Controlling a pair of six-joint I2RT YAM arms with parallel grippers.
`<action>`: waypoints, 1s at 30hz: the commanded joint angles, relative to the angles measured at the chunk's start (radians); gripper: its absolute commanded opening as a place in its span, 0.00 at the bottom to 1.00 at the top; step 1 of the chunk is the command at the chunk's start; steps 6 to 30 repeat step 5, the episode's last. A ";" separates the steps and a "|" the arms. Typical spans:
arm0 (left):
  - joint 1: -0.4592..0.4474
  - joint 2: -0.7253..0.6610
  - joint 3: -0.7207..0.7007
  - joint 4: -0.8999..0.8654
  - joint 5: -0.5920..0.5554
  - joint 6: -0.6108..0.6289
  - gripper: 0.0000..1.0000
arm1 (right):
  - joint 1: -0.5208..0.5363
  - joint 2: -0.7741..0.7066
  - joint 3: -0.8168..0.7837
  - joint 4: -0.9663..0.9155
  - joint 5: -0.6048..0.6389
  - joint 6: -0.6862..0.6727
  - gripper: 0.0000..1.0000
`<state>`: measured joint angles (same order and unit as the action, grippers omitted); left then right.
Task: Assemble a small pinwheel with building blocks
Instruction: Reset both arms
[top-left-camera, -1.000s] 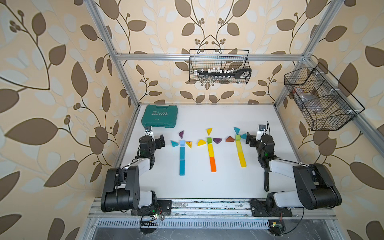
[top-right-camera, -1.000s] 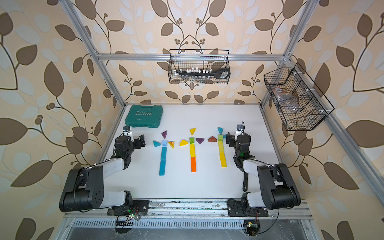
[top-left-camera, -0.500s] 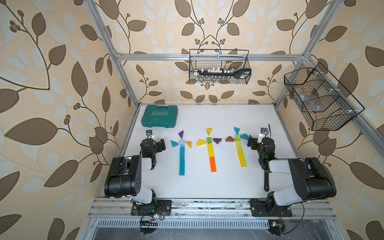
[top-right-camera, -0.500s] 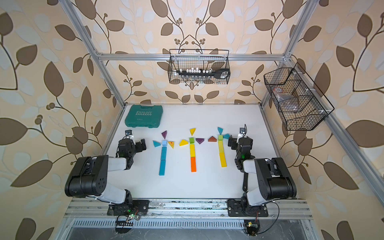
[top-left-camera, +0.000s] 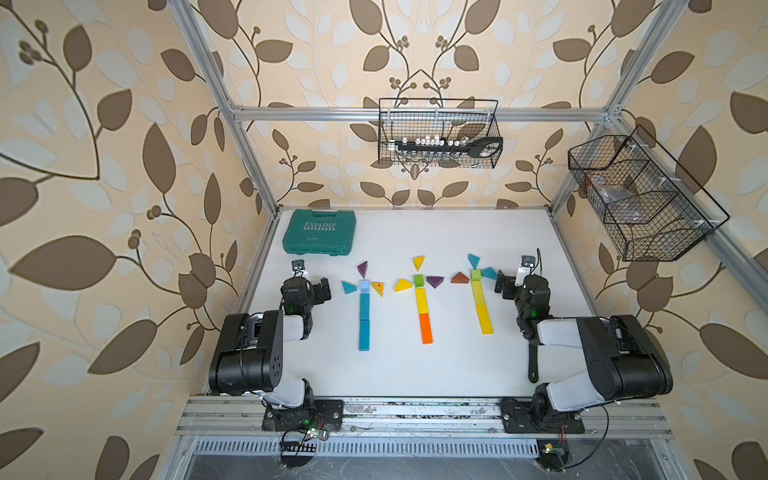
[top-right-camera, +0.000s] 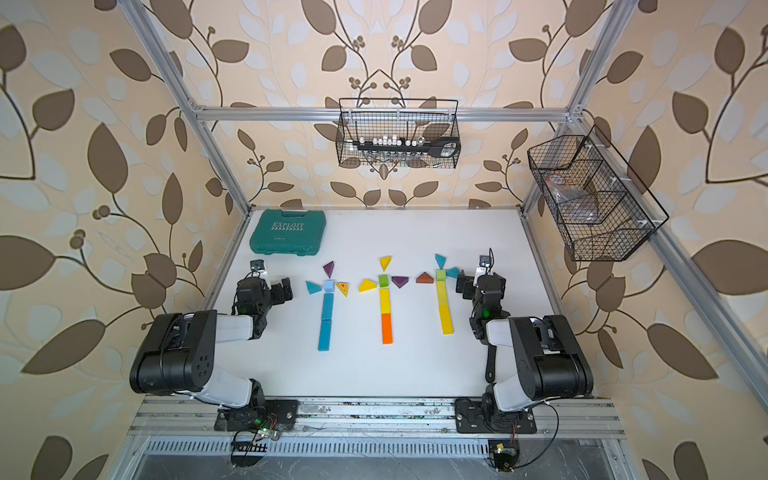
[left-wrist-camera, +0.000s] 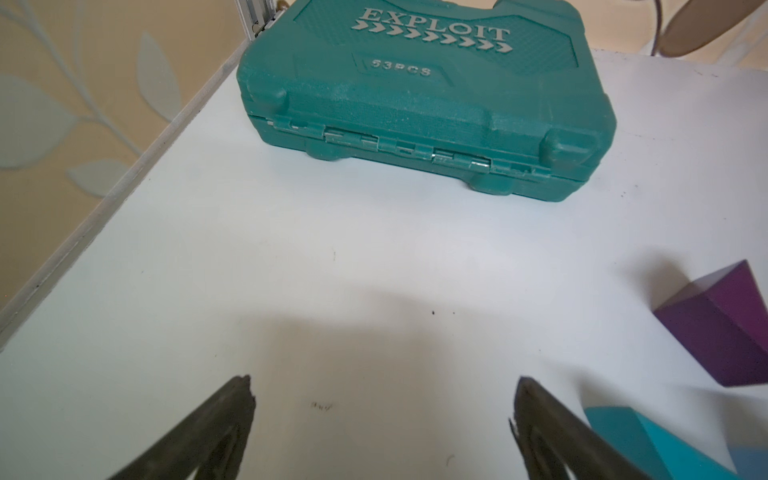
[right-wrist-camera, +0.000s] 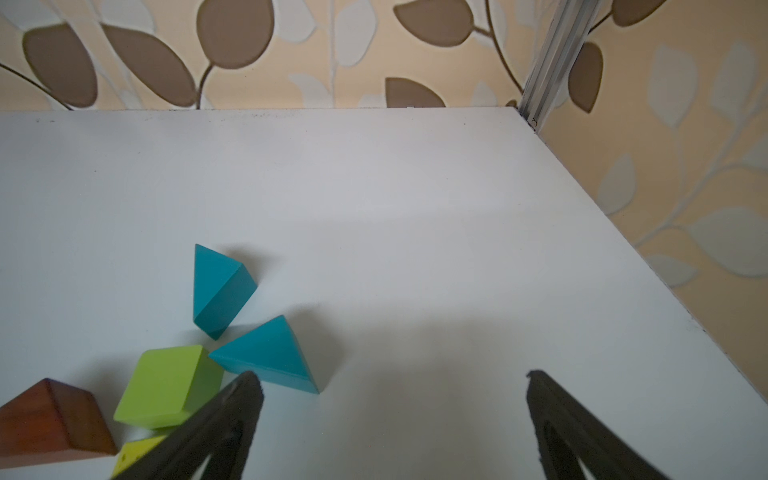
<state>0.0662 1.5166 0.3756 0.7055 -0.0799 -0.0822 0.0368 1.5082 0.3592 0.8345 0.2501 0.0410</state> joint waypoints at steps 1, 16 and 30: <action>0.007 -0.026 0.014 0.023 -0.011 -0.005 0.99 | 0.000 0.001 0.001 0.009 -0.012 0.011 1.00; 0.007 -0.026 0.013 0.023 -0.010 -0.005 0.99 | 0.000 -0.008 -0.005 0.013 -0.010 0.010 1.00; 0.007 -0.026 0.013 0.023 -0.010 -0.005 0.99 | 0.000 -0.008 -0.005 0.013 -0.010 0.010 1.00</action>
